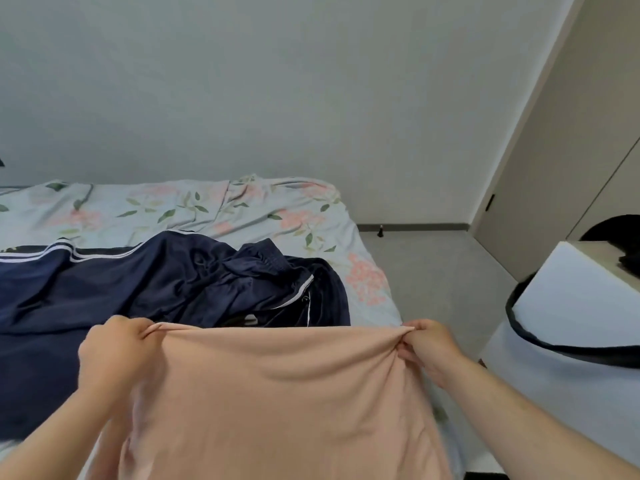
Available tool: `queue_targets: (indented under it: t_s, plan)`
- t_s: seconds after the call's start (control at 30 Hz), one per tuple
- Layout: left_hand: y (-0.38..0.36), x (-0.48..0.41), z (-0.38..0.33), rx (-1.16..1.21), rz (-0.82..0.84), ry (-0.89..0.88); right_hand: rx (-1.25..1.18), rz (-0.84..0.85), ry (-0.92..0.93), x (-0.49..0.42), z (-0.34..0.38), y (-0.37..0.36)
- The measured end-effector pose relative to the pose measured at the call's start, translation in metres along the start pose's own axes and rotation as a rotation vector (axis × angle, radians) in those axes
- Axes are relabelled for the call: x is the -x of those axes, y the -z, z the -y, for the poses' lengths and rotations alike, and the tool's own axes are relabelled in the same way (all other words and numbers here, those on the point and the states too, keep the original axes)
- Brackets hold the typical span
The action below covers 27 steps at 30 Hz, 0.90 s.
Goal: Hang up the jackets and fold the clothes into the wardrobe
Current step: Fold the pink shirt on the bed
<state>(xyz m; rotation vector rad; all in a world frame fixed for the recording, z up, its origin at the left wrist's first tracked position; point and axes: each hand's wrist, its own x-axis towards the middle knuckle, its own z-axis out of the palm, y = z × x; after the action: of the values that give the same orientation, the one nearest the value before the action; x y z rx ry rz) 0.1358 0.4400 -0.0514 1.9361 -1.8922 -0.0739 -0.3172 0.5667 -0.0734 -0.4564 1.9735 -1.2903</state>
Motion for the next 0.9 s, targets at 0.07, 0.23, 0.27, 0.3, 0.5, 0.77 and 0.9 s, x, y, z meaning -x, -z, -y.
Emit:
queue_targets:
  t_s: [0.07, 0.23, 0.27, 0.3, 0.5, 0.77, 0.9]
  plan:
    - [-0.018, -0.009, -0.005, -0.094, -0.010, -0.043, -0.001, 0.017, -0.010, -0.021, -0.012, -0.012]
    - [-0.049, -0.020, -0.003, -0.168, 0.068, -0.012, -0.053, 0.009, -0.013, -0.056, -0.031, -0.031]
    - [-0.051, -0.020, -0.002, -0.153, 0.070, -0.003, -0.065, 0.017, -0.004, -0.059, -0.032, -0.035]
    - [-0.052, -0.018, -0.004, -0.143, 0.064, 0.008, -0.060, 0.040, 0.004, -0.059, -0.033, -0.037]
    - [-0.059, 0.029, -0.042, -0.105, -0.161, -0.188, 0.056, 0.057, 0.001, -0.020, -0.052, -0.014]
    - [-0.105, 0.137, -0.173, 0.389, 0.591, -0.418, 0.572, 0.135, -0.134, 0.069, -0.087, 0.027]
    - [-0.121, 0.165, -0.243, 0.415, 0.790, -0.382, 0.752, 0.218, -0.211, 0.094, -0.093, 0.036]
